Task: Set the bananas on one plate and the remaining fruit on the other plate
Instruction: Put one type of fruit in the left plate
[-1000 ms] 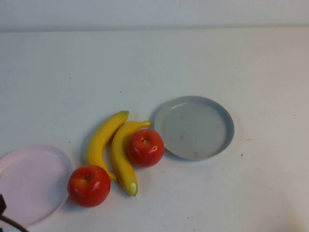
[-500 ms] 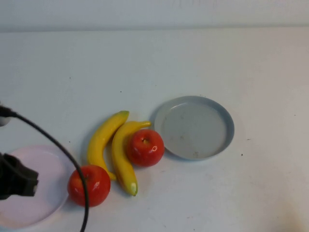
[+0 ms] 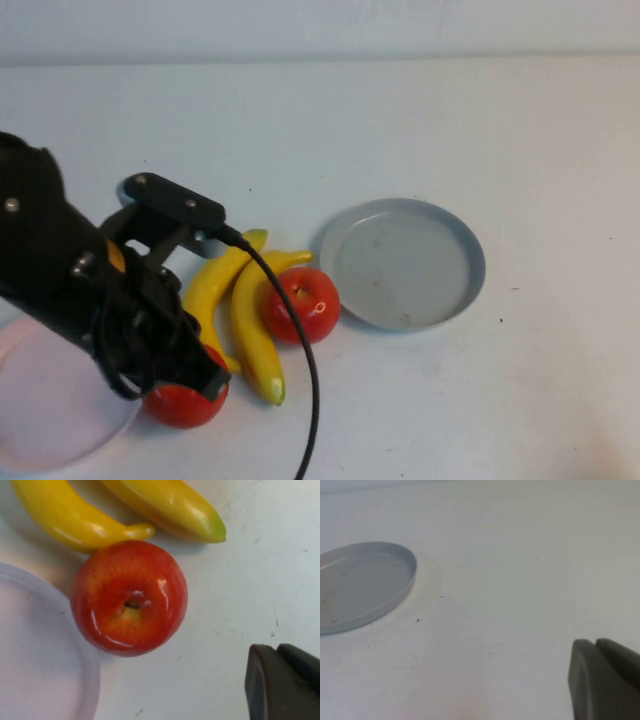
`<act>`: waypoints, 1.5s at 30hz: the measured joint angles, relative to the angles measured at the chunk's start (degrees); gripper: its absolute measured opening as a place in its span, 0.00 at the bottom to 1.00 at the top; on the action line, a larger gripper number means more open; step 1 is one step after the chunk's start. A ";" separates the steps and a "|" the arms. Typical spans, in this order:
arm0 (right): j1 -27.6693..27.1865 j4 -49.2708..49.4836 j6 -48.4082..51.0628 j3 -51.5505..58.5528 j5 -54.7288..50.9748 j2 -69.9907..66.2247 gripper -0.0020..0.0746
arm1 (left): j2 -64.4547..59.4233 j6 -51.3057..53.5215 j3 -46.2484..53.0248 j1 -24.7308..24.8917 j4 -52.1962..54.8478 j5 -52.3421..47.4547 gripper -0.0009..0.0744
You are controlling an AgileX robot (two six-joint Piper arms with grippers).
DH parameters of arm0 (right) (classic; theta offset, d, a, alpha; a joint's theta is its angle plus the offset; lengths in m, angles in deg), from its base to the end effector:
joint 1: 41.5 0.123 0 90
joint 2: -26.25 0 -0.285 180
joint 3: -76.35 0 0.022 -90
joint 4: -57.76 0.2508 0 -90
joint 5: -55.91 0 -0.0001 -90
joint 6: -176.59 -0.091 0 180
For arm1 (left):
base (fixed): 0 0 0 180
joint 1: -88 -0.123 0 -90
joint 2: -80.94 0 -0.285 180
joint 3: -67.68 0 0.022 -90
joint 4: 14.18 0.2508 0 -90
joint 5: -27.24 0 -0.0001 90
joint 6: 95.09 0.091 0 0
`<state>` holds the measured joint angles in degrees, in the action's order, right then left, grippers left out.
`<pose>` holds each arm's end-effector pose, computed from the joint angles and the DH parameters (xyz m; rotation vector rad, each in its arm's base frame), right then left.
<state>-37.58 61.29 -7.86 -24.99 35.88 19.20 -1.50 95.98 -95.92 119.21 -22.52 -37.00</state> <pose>0.0529 0.0056 0.1740 0.0473 1.8473 0.1619 0.1993 -0.1347 0.3025 0.9738 2.6925 -0.2728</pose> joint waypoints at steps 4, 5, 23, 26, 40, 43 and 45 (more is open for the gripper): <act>0.00 0.00 0.00 0.00 0.00 0.00 0.00 | -2.52 -0.41 -0.62 2.65 0.78 -0.03 0.01; 0.00 0.00 0.00 0.00 0.00 0.00 0.00 | -2.83 -0.41 -0.62 2.78 1.24 -0.13 0.02; 0.00 0.00 0.00 0.00 0.00 0.00 0.00 | -8.23 -7.56 -0.65 2.78 9.31 3.47 0.90; 0.00 0.00 0.00 0.00 0.00 0.00 0.00 | -8.79 -8.25 -0.65 2.27 9.31 3.60 0.90; 0.00 0.00 0.00 0.00 0.00 0.00 0.00 | -12.27 -6.41 -0.75 -0.17 11.83 5.57 0.90; 0.00 0.00 0.00 0.00 0.00 0.00 0.00 | -13.29 -5.31 -0.75 -0.17 11.42 6.59 0.90; 0.00 0.00 0.00 0.00 0.00 0.00 0.00 | -14.05 -5.08 -0.75 -0.24 11.14 6.98 0.90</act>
<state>-37.58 61.29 -7.86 -24.99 35.88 19.20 -15.55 90.89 -96.67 118.97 -11.38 -30.02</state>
